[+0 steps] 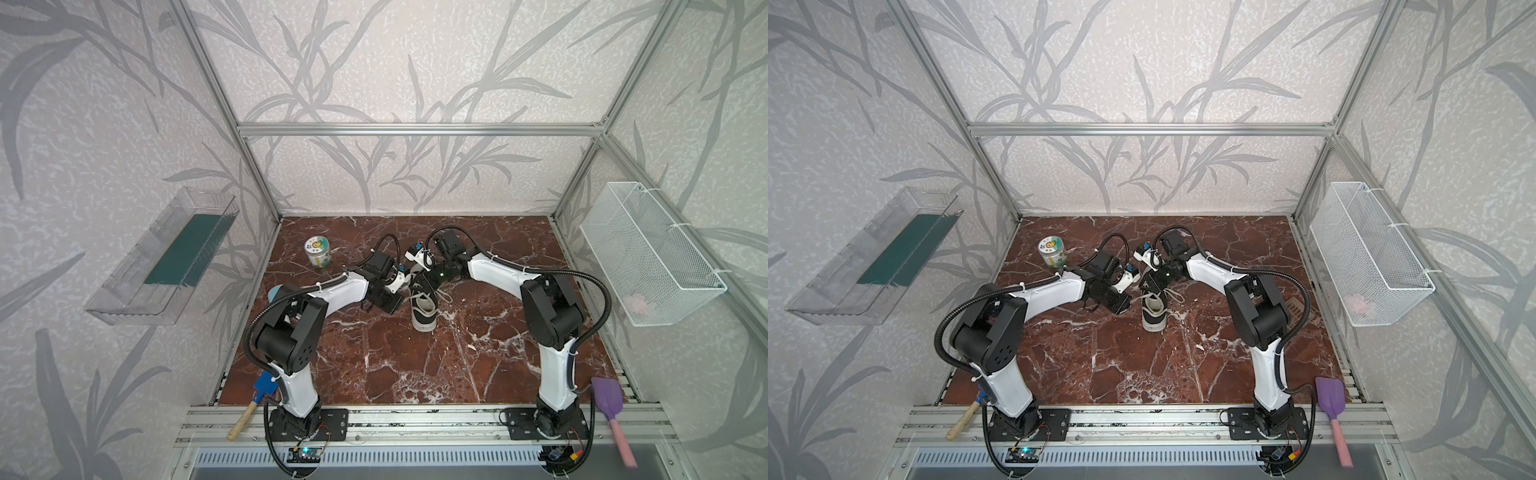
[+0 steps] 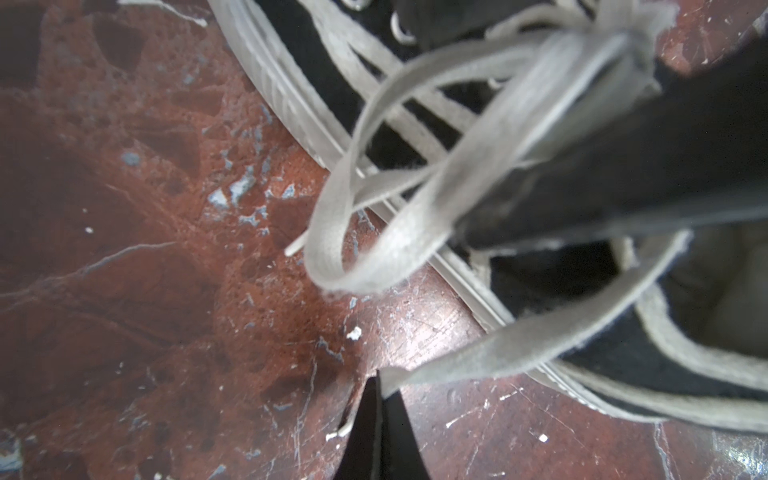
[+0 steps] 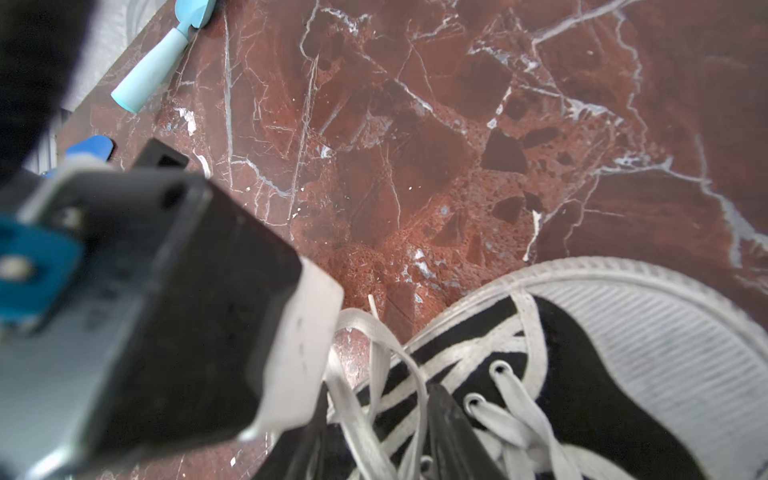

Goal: Tie the shoes

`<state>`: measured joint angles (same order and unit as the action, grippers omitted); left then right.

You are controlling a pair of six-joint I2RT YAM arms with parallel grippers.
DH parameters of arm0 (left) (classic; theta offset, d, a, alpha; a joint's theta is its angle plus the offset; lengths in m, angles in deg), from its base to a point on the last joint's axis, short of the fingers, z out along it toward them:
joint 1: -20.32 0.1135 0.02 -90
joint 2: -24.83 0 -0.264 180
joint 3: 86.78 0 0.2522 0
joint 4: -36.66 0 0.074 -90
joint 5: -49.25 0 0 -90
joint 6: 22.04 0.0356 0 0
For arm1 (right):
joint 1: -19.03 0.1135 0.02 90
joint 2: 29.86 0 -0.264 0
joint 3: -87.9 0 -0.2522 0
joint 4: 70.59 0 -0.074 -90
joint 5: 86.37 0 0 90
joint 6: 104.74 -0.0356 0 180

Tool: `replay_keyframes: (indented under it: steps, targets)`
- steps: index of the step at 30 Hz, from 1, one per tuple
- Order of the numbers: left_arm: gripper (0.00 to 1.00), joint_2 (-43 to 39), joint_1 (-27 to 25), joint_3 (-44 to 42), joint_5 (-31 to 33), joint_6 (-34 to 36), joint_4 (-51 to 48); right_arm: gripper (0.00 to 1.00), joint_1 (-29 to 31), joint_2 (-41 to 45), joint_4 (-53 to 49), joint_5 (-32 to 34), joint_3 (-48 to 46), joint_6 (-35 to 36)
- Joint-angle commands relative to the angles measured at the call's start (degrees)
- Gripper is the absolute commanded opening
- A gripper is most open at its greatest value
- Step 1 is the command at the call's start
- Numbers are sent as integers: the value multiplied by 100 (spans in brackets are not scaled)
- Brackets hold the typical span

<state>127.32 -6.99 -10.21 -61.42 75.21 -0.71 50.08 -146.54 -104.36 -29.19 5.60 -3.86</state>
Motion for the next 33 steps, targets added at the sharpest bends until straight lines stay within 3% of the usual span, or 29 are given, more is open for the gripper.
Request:
replay_keyframes:
  steps: [1,6,11,15,33]
  targets:
    - [0,-205,10,-41,-24,-74,-24,38,73,-116,24,104,-139,175]
    - [0,-192,33,-10,-19,-83,-51,28,113,-132,26,183,-148,225]
    - [0,-129,63,73,7,-65,-152,11,117,-59,25,171,-126,147]
    - [0,-23,75,223,18,8,-287,1,82,172,495,26,-428,-150]
    - [0,858,188,1399,74,625,-1211,0,-353,746,3212,-1167,-1955,-1463]
